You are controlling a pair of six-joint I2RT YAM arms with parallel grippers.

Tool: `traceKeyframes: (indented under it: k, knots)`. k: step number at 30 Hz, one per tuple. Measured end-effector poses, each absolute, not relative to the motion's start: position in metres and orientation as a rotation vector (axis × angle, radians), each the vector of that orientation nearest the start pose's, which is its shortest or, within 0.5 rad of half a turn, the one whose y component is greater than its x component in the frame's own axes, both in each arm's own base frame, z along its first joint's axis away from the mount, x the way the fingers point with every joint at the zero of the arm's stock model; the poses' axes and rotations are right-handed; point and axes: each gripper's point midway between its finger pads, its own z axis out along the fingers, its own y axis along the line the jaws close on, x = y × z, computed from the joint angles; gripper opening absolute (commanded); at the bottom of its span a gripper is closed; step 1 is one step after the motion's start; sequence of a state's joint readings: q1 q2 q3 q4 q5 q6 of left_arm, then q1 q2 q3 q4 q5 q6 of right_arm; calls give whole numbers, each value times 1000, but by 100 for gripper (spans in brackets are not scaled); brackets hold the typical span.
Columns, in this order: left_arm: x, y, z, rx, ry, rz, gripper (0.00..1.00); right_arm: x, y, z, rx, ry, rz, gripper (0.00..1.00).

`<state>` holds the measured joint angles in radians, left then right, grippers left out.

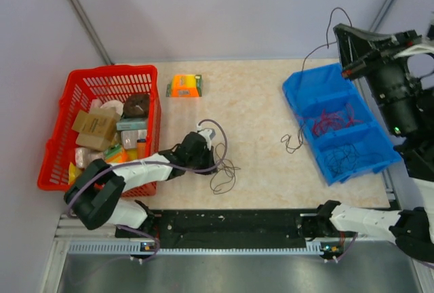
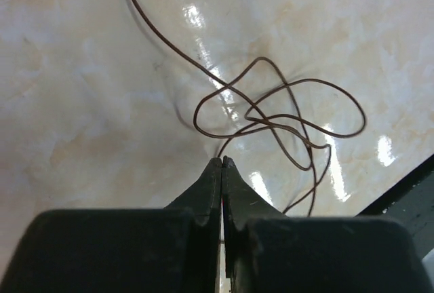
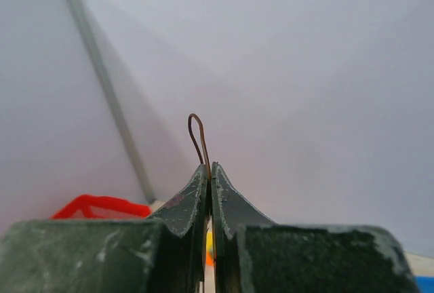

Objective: Untangle the cables

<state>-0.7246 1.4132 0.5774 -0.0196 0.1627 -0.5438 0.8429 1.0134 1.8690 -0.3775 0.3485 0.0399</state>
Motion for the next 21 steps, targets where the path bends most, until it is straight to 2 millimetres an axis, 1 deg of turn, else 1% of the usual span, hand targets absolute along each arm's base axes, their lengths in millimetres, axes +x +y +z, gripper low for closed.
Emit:
traceKeyframes:
  k: [2, 4, 5, 7, 9, 12, 14, 16, 18, 21]
  knots:
    - [206, -249, 35, 311, 2513, -753, 0, 217, 124, 630, -95, 1164, 487, 0]
    - [207, -251, 51, 318, 2463, -784, 0, 252, 118, 614, -55, 1222, 366, 0]
    - [208, -252, 61, 323, 2431, -805, 0, 278, 113, 601, -27, 1267, 299, 0]
    - [207, -255, 80, 336, 2375, -848, 0, 316, 104, 578, 20, 1338, 216, 0]
    - [205, -256, 93, 349, 2334, -880, 0, 361, 97, 542, 64, 1437, 156, 0]
    - [201, -256, 102, 368, 2314, -905, 0, 406, 79, 494, 127, 1561, 121, 0]
    - [198, -255, 104, 382, 2316, -913, 0, 425, 58, 470, 188, 1617, 95, 0]
    - [195, -254, 104, 395, 2321, -915, 0, 434, 38, 458, 248, 1640, 77, 0]
    - [193, -253, 104, 407, 2323, -913, 0, 439, 20, 454, 299, 1638, 68, 0]
    - [190, -251, 105, 419, 2328, -910, 0, 444, 0, 456, 359, 1614, 72, 0]
